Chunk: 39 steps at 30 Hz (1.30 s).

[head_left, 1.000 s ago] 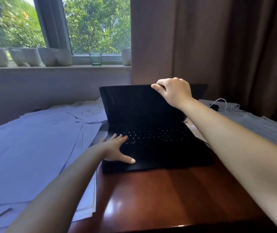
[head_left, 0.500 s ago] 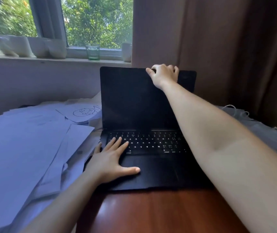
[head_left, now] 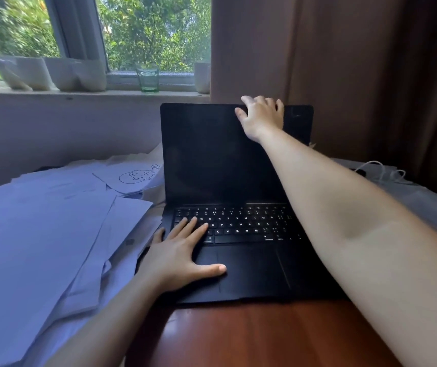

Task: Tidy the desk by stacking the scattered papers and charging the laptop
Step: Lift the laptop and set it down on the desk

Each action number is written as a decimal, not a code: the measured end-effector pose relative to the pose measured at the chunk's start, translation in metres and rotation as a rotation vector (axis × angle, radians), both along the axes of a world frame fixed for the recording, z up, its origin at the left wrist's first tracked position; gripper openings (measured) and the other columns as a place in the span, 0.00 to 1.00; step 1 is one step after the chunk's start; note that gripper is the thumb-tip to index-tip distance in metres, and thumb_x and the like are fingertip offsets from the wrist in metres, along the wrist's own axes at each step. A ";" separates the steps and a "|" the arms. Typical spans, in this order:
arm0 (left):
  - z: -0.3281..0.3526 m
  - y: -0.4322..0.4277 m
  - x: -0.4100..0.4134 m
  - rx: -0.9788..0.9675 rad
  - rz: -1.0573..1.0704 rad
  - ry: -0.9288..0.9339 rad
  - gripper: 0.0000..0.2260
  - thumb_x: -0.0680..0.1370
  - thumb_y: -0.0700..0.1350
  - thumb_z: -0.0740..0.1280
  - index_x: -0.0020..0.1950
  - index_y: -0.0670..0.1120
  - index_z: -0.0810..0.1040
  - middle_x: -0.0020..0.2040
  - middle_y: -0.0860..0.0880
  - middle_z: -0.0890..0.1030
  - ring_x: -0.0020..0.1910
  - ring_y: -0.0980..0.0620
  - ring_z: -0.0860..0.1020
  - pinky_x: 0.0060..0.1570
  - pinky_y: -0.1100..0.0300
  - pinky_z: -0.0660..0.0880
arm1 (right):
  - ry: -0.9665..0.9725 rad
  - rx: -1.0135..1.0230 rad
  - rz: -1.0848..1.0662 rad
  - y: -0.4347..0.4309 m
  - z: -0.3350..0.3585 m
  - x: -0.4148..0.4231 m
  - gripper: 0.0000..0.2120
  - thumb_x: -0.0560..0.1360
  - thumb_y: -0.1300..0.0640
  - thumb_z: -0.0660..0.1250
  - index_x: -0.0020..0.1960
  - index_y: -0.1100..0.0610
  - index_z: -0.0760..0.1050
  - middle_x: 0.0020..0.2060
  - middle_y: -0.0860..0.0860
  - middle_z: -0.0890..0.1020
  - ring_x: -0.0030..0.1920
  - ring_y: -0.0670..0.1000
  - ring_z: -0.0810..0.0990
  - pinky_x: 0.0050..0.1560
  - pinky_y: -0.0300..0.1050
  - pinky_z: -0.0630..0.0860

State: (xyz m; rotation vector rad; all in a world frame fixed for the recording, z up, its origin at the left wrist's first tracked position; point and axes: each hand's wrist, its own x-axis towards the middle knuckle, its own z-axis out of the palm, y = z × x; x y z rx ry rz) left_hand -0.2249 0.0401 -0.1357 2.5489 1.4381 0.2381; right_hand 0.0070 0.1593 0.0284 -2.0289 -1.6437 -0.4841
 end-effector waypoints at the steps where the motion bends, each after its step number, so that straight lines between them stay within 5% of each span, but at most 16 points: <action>1: 0.001 -0.001 0.000 -0.002 -0.003 0.002 0.58 0.50 0.83 0.40 0.78 0.61 0.47 0.78 0.59 0.43 0.76 0.62 0.40 0.75 0.49 0.41 | -0.011 0.005 0.032 -0.008 -0.003 0.000 0.23 0.81 0.45 0.51 0.74 0.50 0.60 0.71 0.53 0.66 0.73 0.55 0.59 0.74 0.53 0.48; 5: 0.003 -0.002 0.001 -0.026 -0.006 0.028 0.58 0.52 0.85 0.40 0.78 0.59 0.47 0.79 0.57 0.44 0.77 0.59 0.41 0.75 0.49 0.42 | -0.084 -0.006 0.150 -0.051 -0.023 0.007 0.25 0.81 0.48 0.53 0.76 0.51 0.55 0.76 0.53 0.57 0.76 0.52 0.51 0.74 0.51 0.48; 9: 0.012 -0.005 0.008 -0.015 -0.005 0.057 0.36 0.76 0.69 0.52 0.79 0.54 0.50 0.79 0.52 0.47 0.78 0.56 0.45 0.75 0.49 0.44 | -0.142 -0.092 0.173 -0.101 -0.049 0.027 0.23 0.81 0.48 0.55 0.74 0.52 0.60 0.75 0.51 0.59 0.76 0.52 0.53 0.73 0.49 0.49; 12: 0.024 -0.012 0.028 0.046 -0.049 0.071 0.30 0.80 0.60 0.56 0.79 0.52 0.52 0.79 0.51 0.50 0.78 0.55 0.49 0.74 0.50 0.46 | -0.162 -0.200 0.149 -0.135 -0.063 0.053 0.22 0.81 0.48 0.55 0.73 0.52 0.63 0.75 0.51 0.60 0.75 0.52 0.54 0.72 0.49 0.51; 17: 0.045 -0.029 0.090 0.129 -0.210 0.093 0.29 0.80 0.59 0.57 0.78 0.50 0.54 0.79 0.50 0.54 0.77 0.54 0.52 0.74 0.51 0.50 | -0.151 -0.305 0.022 -0.176 -0.072 0.107 0.19 0.80 0.50 0.56 0.69 0.53 0.68 0.70 0.52 0.68 0.68 0.55 0.66 0.65 0.51 0.63; 24: 0.063 -0.026 0.197 0.251 -0.401 0.086 0.27 0.80 0.57 0.58 0.76 0.48 0.59 0.76 0.49 0.61 0.74 0.49 0.60 0.70 0.52 0.58 | -0.046 -0.416 -0.159 -0.207 -0.084 0.196 0.23 0.78 0.48 0.61 0.71 0.52 0.66 0.70 0.53 0.68 0.69 0.56 0.66 0.66 0.52 0.65; 30: 0.071 -0.003 0.289 0.198 -0.460 0.060 0.28 0.81 0.54 0.58 0.77 0.43 0.56 0.77 0.44 0.59 0.74 0.45 0.60 0.71 0.52 0.60 | -0.005 -0.395 -0.235 -0.206 -0.098 0.265 0.28 0.76 0.48 0.64 0.74 0.51 0.62 0.73 0.52 0.63 0.71 0.55 0.63 0.68 0.49 0.65; 35: 0.046 0.017 0.353 0.093 -0.395 -0.138 0.37 0.79 0.54 0.62 0.79 0.45 0.43 0.79 0.46 0.47 0.77 0.46 0.51 0.73 0.54 0.53 | 0.056 -0.352 -0.288 -0.181 -0.114 0.308 0.30 0.74 0.47 0.66 0.73 0.53 0.60 0.72 0.52 0.64 0.70 0.55 0.63 0.66 0.49 0.64; 39: 0.033 0.041 0.387 0.097 -0.344 -0.220 0.39 0.79 0.54 0.64 0.78 0.44 0.42 0.79 0.46 0.46 0.78 0.47 0.48 0.74 0.54 0.52 | 0.134 -0.346 -0.275 -0.157 -0.120 0.333 0.35 0.74 0.45 0.66 0.76 0.53 0.55 0.75 0.51 0.59 0.73 0.55 0.59 0.68 0.50 0.62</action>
